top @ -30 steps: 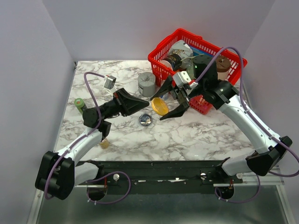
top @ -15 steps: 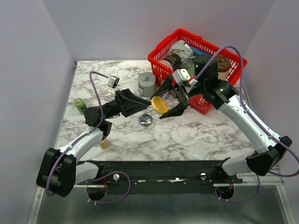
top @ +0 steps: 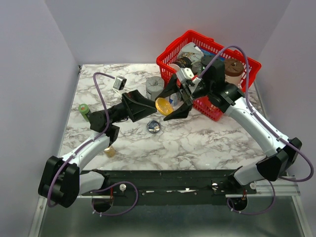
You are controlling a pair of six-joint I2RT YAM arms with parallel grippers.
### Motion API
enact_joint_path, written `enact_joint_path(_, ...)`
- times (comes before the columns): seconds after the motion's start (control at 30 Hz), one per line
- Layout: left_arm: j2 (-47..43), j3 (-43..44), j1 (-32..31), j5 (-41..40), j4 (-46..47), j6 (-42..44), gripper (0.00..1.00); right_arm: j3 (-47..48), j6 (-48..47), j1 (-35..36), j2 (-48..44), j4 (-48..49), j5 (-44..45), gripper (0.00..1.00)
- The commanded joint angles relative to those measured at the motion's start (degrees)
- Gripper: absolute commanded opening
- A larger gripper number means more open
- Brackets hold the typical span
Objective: Sort the pills into containers
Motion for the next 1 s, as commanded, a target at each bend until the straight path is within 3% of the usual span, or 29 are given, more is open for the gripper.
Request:
enact_joint_path(0.0, 0.19, 2.0, -0.88, -2.52, 22.6, -0.09, 0.99, 0.31, 2.43, 0.07, 1.16, 4.06, 0.49, 0.45)
enact_joint_path(0.4, 1.16, 2.97, -1.41, -6.13, 22.51, -0.26, 0.98, 1.01, 6.66, 0.77, 2.83, 8.9, -0.13, 0.45)
enact_joint_path(0.73, 0.81, 4.55, -1.84, -7.18, 22.6, -0.61, 0.89, 1.54, 6.65, 0.86, 3.79, 9.25, 0.4, 0.45)
enact_joint_path(0.97, 0.63, 4.82, -2.37, -6.83, 22.42, -0.97, 0.76, 1.89, 8.24, 0.86, 4.32, 10.92, 1.8, 0.45)
